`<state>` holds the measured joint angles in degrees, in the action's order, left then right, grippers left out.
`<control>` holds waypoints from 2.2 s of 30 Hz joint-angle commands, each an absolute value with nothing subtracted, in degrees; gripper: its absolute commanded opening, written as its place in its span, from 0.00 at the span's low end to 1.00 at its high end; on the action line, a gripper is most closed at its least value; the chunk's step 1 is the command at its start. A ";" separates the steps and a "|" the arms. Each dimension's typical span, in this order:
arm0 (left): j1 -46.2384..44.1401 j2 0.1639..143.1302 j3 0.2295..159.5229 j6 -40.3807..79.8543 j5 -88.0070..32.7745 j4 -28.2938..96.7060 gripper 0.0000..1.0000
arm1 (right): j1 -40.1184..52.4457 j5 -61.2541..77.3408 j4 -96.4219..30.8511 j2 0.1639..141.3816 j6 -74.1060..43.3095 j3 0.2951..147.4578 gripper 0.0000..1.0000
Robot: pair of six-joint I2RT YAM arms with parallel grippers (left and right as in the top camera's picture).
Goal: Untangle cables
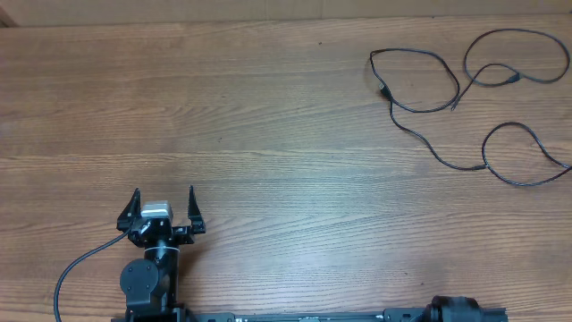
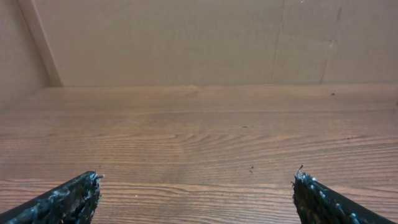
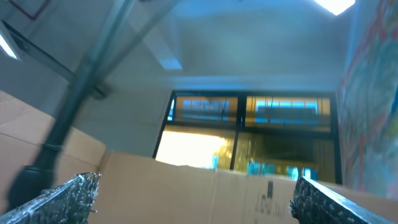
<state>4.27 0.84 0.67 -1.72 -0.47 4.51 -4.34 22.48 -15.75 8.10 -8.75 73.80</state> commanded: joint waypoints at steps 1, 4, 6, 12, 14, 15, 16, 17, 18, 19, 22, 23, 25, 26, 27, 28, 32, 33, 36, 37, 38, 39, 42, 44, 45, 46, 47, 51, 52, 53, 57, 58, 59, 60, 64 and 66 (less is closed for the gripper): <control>4.49 0.21 0.27 -2.63 -1.06 4.43 0.99 | -3.86 19.57 -16.78 4.56 -8.23 73.56 1.00; 4.49 0.23 0.27 -2.63 -1.06 4.40 0.99 | -3.38 19.22 -17.02 3.44 -8.36 73.56 1.00; 4.49 0.21 0.27 -2.63 -1.06 4.40 0.99 | -2.59 19.64 -17.32 3.29 -8.91 73.56 1.00; 4.49 0.23 0.27 -2.63 -1.06 4.43 0.99 | -1.91 19.59 -19.27 3.25 -8.91 73.56 1.00; 4.49 0.23 0.27 -2.63 -1.06 4.43 1.00 | -1.91 19.62 -18.81 3.25 -8.97 73.56 1.00; 4.49 0.23 0.27 -2.63 -1.06 4.40 0.99 | -1.89 19.57 -18.72 3.25 -9.39 73.56 1.00; 4.49 0.21 0.27 -2.63 -1.06 4.40 0.99 | -1.87 19.59 -18.65 3.25 -9.67 73.56 1.00; 4.49 0.23 0.27 -2.63 -1.06 4.40 0.99 | -1.89 19.55 -18.63 3.25 -10.02 73.56 1.00; 4.49 0.23 0.27 -2.63 -1.06 4.40 1.00 | -1.89 19.51 -18.65 3.25 -10.00 73.54 1.00; 4.49 0.21 0.27 -2.63 -1.06 4.40 0.99 | -1.89 19.27 -18.59 3.27 -10.02 73.49 1.00; 4.49 0.21 0.27 -2.63 -1.06 4.40 0.99 | -2.33 18.92 -18.04 3.27 -10.00 73.45 1.00; 4.49 0.23 0.27 -2.63 -1.06 4.40 0.99 | -2.44 18.92 -17.52 3.27 -9.98 73.45 1.00; 4.49 0.21 0.27 -2.63 -1.06 4.40 0.99 | -2.55 18.61 -16.80 3.27 -9.96 73.45 1.00; 4.49 0.23 0.27 -2.63 -1.06 4.40 0.99 | -2.55 17.96 -16.71 3.27 -9.98 73.45 1.00; 4.49 0.23 0.27 -2.63 -1.06 4.40 0.99 | -2.52 17.28 -16.84 3.27 -9.96 73.43 1.00; 4.49 0.21 0.27 -2.63 -1.06 4.40 0.99 | -2.52 16.82 -17.08 3.27 -9.98 73.45 1.00; 4.49 0.23 0.27 -2.63 -1.06 4.40 0.99 | -2.52 16.78 -17.80 3.27 -10.00 73.45 1.00; 4.49 0.21 0.27 -2.63 -1.06 4.40 1.00 | -2.52 16.73 -18.17 3.27 -9.98 73.45 1.00; 4.49 0.23 0.27 -2.63 -1.06 4.40 0.99 | -2.28 16.80 -19.29 3.27 -10.00 73.45 1.00; 4.49 0.23 0.27 -2.63 -1.06 4.40 0.99 | -2.31 16.75 -19.94 3.27 -9.98 73.45 1.00; 4.49 0.23 0.27 -2.63 -1.06 4.40 0.99 | -2.31 16.75 -20.29 3.27 -9.98 73.45 1.00; 4.49 0.23 0.27 -2.63 -1.06 4.40 0.99 | -2.31 16.78 -20.34 3.27 -10.00 73.45 1.00; 4.49 0.23 0.27 -2.63 -1.06 4.43 0.99 | -2.31 16.78 -20.51 3.27 -10.00 73.45 1.00; 4.49 0.23 0.27 -2.63 -1.06 4.40 0.99 | -2.31 16.78 -20.51 3.27 -10.00 73.45 1.00; 4.49 0.23 0.27 -2.63 -1.06 4.40 0.99 | -2.31 16.78 -20.51 3.27 -10.00 73.45 1.00; 4.49 0.23 0.27 -2.63 -1.06 4.40 0.99 | -2.28 16.80 -20.53 3.27 -10.00 73.45 1.00; 4.49 0.23 0.27 -2.63 -1.06 4.40 1.00 | -2.17 16.78 -20.53 3.27 -10.00 73.45 1.00; 4.49 0.21 0.27 -2.63 -1.06 4.40 0.99 | -2.11 16.40 -20.97 3.14 -9.96 73.71 1.00; 4.49 0.23 0.27 -2.63 -1.06 4.40 0.99 | -2.09 15.88 -20.93 3.09 -9.96 73.71 1.00; 4.49 0.23 0.27 -2.63 -1.06 4.43 0.99 | -2.09 15.11 -20.95 2.94 -9.96 73.71 1.00; 4.49 0.23 0.27 -2.63 -1.06 4.40 0.99 | -2.15 12.40 -22.15 0.21 -9.96 73.08 1.00; 4.49 0.21 0.27 -2.63 -1.06 4.40 1.00 | -2.15 12.47 -22.76 0.23 -9.98 74.37 1.00; 4.49 0.23 0.27 -2.63 -1.06 4.43 0.99 | -2.15 12.43 -23.11 0.27 -9.98 74.67 1.00; 4.49 0.23 0.27 -2.63 -1.06 4.40 0.99 | -2.22 12.38 -23.24 0.25 -9.96 74.89 1.00; 4.49 0.23 0.27 -2.63 -1.06 4.40 0.99 | -2.42 11.51 -23.31 0.25 -9.98 75.33 1.00; 4.49 0.23 0.27 -2.63 -1.06 4.40 0.99 | -2.42 11.53 -23.31 0.25 -9.98 74.83 1.00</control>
